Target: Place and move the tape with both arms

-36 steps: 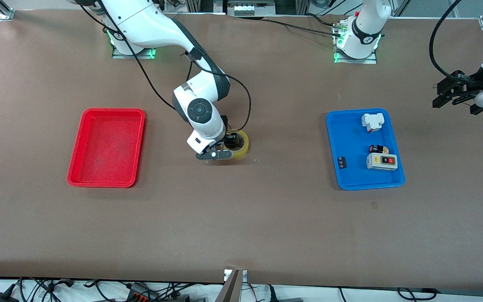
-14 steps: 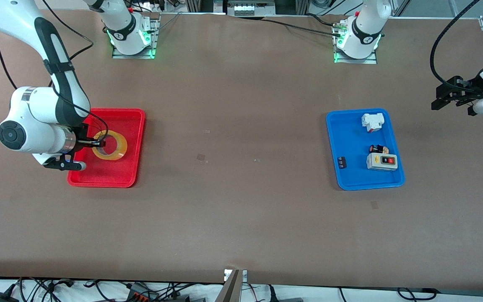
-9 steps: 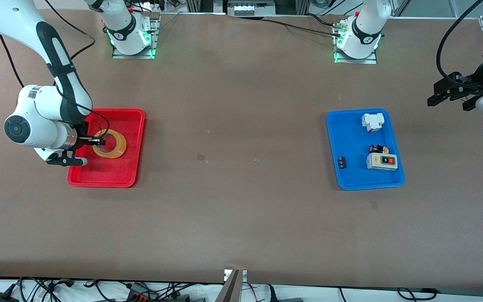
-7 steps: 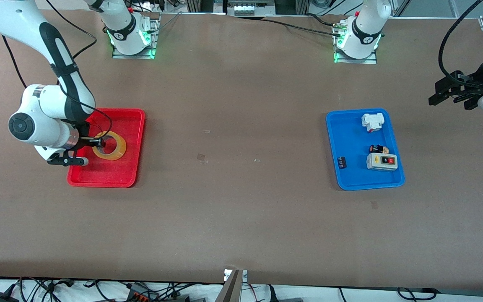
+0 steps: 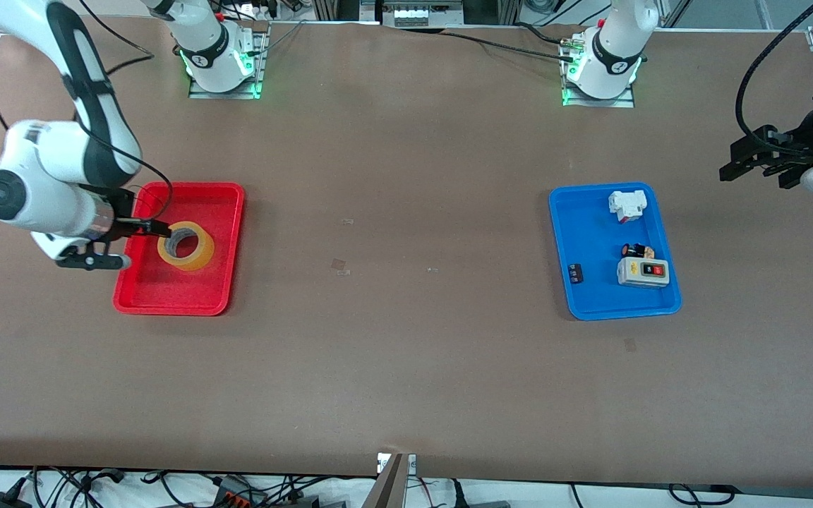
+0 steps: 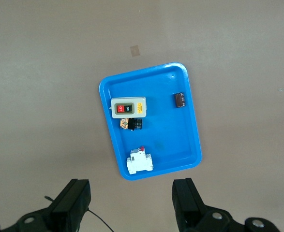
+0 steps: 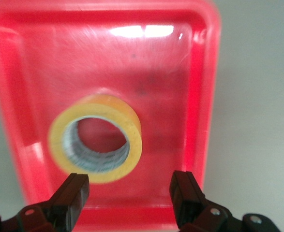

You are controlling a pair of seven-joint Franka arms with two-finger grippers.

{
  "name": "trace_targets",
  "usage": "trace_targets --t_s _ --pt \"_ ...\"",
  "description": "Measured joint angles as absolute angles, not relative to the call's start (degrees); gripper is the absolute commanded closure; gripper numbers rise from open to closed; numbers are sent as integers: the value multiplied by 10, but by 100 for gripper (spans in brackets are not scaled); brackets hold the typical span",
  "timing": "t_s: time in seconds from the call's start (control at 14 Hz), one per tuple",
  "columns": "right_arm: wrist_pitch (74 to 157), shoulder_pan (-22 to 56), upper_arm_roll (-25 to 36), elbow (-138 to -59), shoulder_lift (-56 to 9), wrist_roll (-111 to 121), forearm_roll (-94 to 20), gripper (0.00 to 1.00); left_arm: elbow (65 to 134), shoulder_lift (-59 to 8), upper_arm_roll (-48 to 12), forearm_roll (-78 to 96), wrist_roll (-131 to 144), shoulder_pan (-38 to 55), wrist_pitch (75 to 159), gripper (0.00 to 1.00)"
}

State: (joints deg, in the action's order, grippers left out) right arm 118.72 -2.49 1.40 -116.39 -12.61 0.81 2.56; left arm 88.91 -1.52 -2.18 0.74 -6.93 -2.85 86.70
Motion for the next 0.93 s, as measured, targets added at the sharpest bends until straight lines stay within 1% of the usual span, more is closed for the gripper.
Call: trace_targets --t_s 0.07,0.21,0.36,0.5,0.64,0.79,0.93 --pt "1148 -25 13 -1135 -107 9 26 0 889 -15 -22 7 -69 -29 867 0" --pt "1048 -24 10 -1050 -87 10 25 0 889 -16 -22 7 -69 -29 866 0" --pt "940 -19 8 -941 -88 11 25 0 889 -16 -22 7 -69 -28 865 0" --pt "873 -11 7 -855 -93 11 25 0 889 -19 -23 7 -69 -27 864 0" --pt "859 -5 6 -817 -97 11 24 0 889 -23 -24 6 -68 -27 864 0" --pt "864 -5 7 -807 -105 11 21 0 889 -26 -25 5 -68 -27 864 0" --pt "887 -5 7 -804 -112 11 10 0 889 -27 -25 5 -68 -26 864 0"
